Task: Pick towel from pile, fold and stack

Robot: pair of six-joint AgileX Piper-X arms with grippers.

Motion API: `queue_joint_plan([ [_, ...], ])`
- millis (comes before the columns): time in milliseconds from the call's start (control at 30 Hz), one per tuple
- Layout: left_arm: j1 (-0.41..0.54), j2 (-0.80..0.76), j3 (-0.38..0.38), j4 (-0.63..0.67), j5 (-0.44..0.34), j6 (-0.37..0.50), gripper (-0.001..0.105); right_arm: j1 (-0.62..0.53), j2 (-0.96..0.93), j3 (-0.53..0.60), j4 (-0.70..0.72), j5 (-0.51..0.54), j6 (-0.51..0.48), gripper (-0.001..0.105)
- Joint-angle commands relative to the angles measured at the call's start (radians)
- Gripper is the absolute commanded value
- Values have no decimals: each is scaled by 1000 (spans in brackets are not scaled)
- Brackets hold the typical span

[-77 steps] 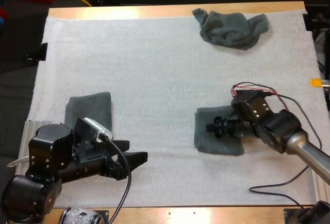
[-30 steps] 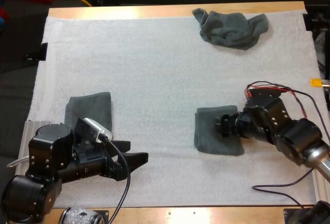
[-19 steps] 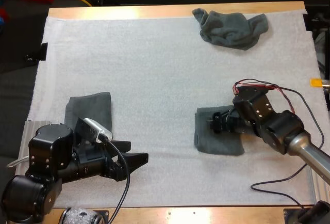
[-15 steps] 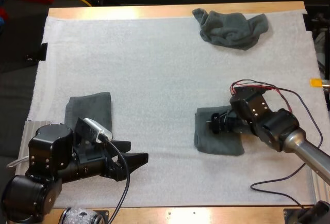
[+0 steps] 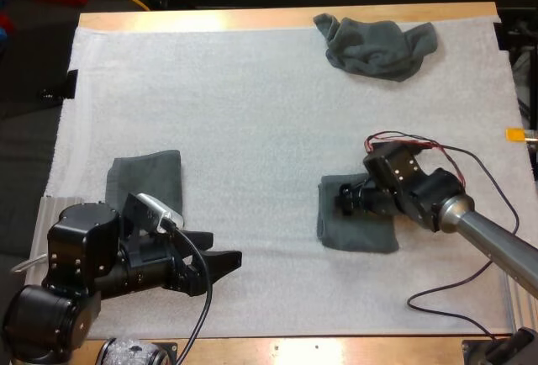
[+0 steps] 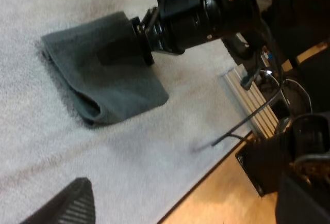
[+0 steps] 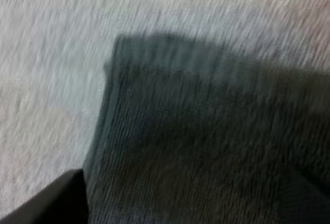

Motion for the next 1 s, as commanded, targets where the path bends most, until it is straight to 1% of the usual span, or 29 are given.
queue_joint_plan([
  [0, 1, -3, -8, 6, 15, 0, 70, -11, 4, -7, -3, 3, -11, 74],
  [400, 1, -3, -8, 6, 13, 2, 70, -21, 93, -7, -17, -32, -5, 74],
  [600, 1, -3, -8, 6, 13, 2, 70, -21, 103, -10, -24, -40, -5, 74],
  [667, 1, -3, -8, 6, 13, 2, 70, -21, 103, -15, -24, -62, -5, 74],
  [733, 1, -3, -8, 6, 13, 2, 70, -19, 96, -20, -22, -79, -5, 74],
  [833, 1, -3, -8, 6, 13, 2, 70, -19, 61, -22, -16, -80, -5, 74],
  [967, 1, -3, -8, 6, 13, 2, 70, -19, -30, -22, 33, -48, -12, 74],
])
